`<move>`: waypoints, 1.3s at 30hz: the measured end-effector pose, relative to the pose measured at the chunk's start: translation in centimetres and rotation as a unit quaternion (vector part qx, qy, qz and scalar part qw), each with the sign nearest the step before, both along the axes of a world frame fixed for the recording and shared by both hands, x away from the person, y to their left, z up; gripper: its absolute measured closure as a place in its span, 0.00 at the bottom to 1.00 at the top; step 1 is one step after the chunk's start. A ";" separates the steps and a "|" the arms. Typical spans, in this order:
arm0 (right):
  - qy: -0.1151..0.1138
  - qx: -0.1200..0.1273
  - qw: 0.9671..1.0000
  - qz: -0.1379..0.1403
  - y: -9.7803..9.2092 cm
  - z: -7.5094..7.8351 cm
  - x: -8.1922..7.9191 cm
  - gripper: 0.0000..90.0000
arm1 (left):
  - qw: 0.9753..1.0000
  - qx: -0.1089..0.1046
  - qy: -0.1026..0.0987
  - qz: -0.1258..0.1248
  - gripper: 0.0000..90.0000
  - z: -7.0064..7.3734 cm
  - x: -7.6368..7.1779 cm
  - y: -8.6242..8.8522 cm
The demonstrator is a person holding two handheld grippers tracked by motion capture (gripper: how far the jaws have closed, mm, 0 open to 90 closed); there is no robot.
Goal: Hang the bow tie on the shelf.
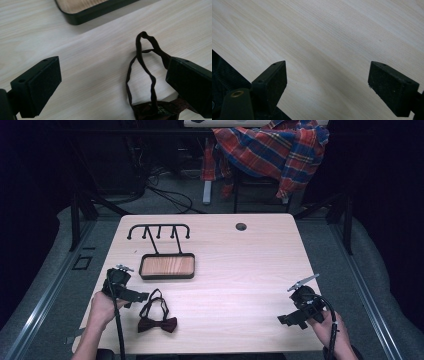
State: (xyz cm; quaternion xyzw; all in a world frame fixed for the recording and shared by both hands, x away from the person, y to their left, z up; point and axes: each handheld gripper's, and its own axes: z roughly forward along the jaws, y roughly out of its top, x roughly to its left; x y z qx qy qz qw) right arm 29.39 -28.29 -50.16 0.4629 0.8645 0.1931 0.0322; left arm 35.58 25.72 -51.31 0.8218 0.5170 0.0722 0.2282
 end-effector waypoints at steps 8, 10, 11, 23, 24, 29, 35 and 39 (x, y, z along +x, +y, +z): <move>0.005 -0.005 1.000 0.002 -0.1 0.0 0.1 0.17 | 1.000 0.008 0.010 -0.018 0.01 -0.9 0.6 -1.2; 0.004 -0.013 1.000 0.007 -0.1 0.0 0.1 0.17 | 1.000 0.006 0.011 -0.019 0.05 -1.1 0.6 -1.4; 0.006 -0.008 1.000 0.005 0.0 0.0 0.1 0.17 | 1.000 0.008 0.013 -0.024 0.08 -1.2 0.6 -1.5; 0.008 -0.005 1.000 0.003 0.0 0.0 0.1 0.17 | 0.996 0.041 0.012 -0.076 0.52 -2.0 0.6 -3.8; 0.007 -0.005 1.000 0.004 0.0 0.0 0.1 0.17 | 0.996 0.046 0.015 -0.080 0.55 -2.0 0.6 -4.0; 0.008 -0.005 1.000 0.004 0.0 -0.1 0.1 0.17 | 0.993 0.078 0.028 -0.082 0.69 -2.8 0.7 -4.4; 0.007 -0.007 1.000 0.003 0.0 -0.1 0.1 0.17 | 0.989 0.107 0.030 -0.098 0.76 -3.1 0.5 -5.0; 0.008 -0.004 1.000 0.001 0.0 -0.1 0.1 0.17 | 0.987 0.115 0.034 -0.111 0.83 -3.1 0.3 -5.3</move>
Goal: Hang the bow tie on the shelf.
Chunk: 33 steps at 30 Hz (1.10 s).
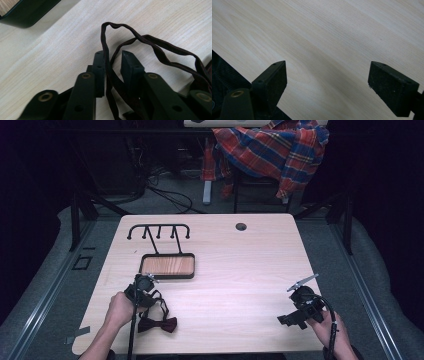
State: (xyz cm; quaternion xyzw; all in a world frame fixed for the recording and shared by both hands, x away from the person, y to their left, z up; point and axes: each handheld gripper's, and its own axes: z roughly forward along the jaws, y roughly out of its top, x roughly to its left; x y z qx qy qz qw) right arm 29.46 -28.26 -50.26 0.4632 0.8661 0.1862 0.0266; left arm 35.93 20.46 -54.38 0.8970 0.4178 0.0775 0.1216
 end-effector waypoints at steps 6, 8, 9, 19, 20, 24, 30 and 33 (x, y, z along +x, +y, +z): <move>-0.001 0.000 1.000 0.001 0.1 -0.1 0.0 0.17 | 1.000 0.009 0.008 -0.012 0.91 -0.3 -0.1 -0.2; 0.001 0.000 1.000 0.003 0.0 0.0 0.0 0.17 | 1.000 0.012 0.011 -0.016 0.93 -0.3 -0.1 -0.3; 0.001 0.001 1.000 0.002 0.0 0.0 0.0 0.17 | 1.000 0.014 0.011 -0.019 0.95 -0.3 -0.1 -0.3; 0.001 0.000 1.000 0.002 0.0 0.0 0.0 0.17 | 1.000 0.003 0.003 -0.026 0.99 0.1 -0.4 -0.2; 0.001 0.000 1.000 0.002 0.0 0.0 0.0 0.17 | 1.000 -0.001 0.001 -0.027 0.99 0.3 -0.5 -0.1; 0.001 0.000 1.000 0.002 0.0 0.0 0.0 0.17 | 0.999 -0.025 -0.024 -0.017 0.99 1.3 -0.9 0.4; 0.001 0.000 1.000 0.003 0.0 0.0 0.0 0.17 | 0.997 -0.043 -0.055 -0.012 0.99 2.7 -1.8 1.0; 0.003 -0.001 1.000 0.005 0.0 0.0 0.0 0.17 | 0.996 -0.051 -0.070 -0.011 0.99 3.3 -2.2 1.2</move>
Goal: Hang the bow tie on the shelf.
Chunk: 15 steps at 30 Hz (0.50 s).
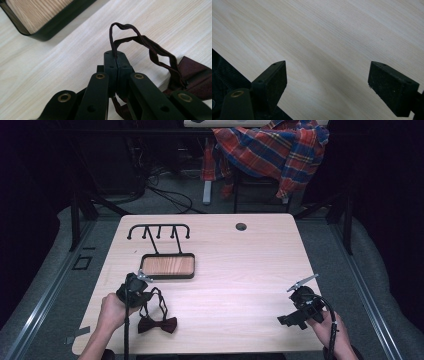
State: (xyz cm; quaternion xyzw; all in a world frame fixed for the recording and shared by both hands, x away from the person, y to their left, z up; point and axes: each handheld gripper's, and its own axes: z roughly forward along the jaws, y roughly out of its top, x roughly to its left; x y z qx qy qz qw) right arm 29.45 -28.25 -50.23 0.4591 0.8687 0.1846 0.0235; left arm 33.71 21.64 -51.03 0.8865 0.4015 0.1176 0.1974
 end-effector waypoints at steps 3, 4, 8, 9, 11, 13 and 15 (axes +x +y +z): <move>-0.004 0.001 1.000 -0.002 0.1 -0.1 0.0 0.17 | 1.000 -0.008 -0.015 0.004 0.99 0.6 -0.3 0.1; -0.011 0.004 1.000 -0.011 0.1 -0.2 -0.1 0.17 | 1.000 -0.009 -0.021 0.004 0.99 0.8 -0.4 0.2; -0.004 0.002 1.000 -0.003 0.1 -0.1 0.0 0.17 | 0.999 -0.016 -0.042 0.004 0.99 1.6 -0.9 0.1; -0.004 -0.003 1.000 -0.001 0.0 0.0 0.0 0.17 | 0.999 -0.016 -0.048 0.003 0.99 1.8 -1.0 0.1; -0.003 -0.005 1.000 0.002 0.0 0.0 0.0 0.17 | 0.998 -0.020 -0.059 0.004 0.99 2.1 -1.3 0.0; -0.004 -0.005 1.000 0.002 0.0 0.0 0.1 0.17 | 0.997 -0.023 -0.068 0.003 0.99 2.6 -1.4 -0.1; 0.000 -0.009 1.000 0.005 0.1 0.0 0.1 0.17 | 0.997 -0.024 -0.075 0.004 0.99 2.9 -1.6 0.0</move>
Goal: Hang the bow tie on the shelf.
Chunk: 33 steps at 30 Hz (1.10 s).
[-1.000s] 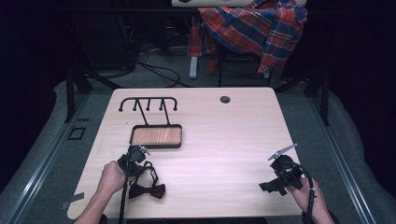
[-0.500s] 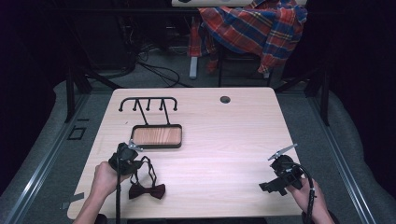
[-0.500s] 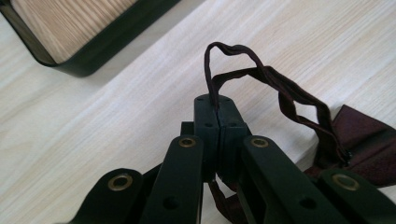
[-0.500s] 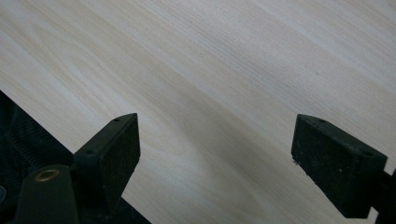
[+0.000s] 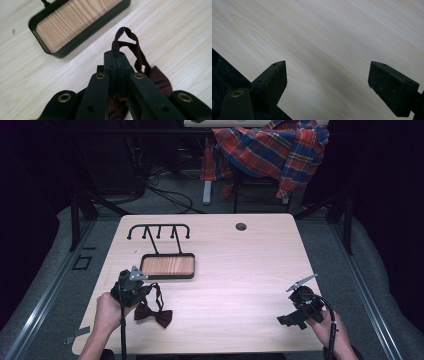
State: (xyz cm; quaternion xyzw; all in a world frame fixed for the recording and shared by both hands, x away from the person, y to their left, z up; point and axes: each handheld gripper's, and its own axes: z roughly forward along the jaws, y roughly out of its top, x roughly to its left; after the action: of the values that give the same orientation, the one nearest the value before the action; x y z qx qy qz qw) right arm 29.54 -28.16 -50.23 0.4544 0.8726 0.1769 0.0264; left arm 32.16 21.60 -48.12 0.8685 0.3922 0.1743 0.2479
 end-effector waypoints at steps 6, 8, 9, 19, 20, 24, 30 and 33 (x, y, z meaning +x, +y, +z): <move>-0.008 0.014 1.000 -0.007 0.1 -0.2 0.0 0.17 | 1.000 -0.008 -0.017 0.012 0.99 0.7 0.1 0.4; -0.002 0.003 1.000 0.002 0.1 -0.1 0.0 0.17 | 1.000 -0.011 -0.022 0.015 0.99 1.0 0.3 0.6; -0.007 0.006 1.000 0.003 0.1 0.0 0.0 0.17 | 1.000 -0.011 -0.024 0.016 0.99 1.1 0.4 0.6; -0.004 0.002 1.000 0.001 -0.1 0.0 0.2 0.17 | 0.999 -0.004 -0.038 0.023 0.99 1.7 0.5 1.4; -0.004 0.002 1.000 0.001 -0.1 0.0 0.2 0.17 | 0.999 -0.008 -0.039 0.025 0.99 1.9 0.6 1.5; -0.004 0.014 1.000 -0.003 0.1 -0.2 0.3 0.17 | 0.999 -0.013 -0.043 0.031 0.99 2.2 0.9 1.8; -0.003 0.011 1.000 -0.001 -0.1 -0.1 0.1 0.17 | 0.998 -0.011 -0.054 0.036 0.99 3.0 1.2 2.0; -0.007 0.009 1.000 -0.007 -0.2 -0.1 0.2 0.17 | 0.998 -0.007 -0.058 0.034 0.99 3.4 1.2 2.1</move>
State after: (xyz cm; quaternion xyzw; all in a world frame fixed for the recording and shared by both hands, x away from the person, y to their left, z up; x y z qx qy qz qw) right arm 29.77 -28.32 -50.35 0.4591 0.8677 0.1880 0.0299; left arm 33.41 23.71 -44.76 0.8412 0.4079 0.2304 0.2701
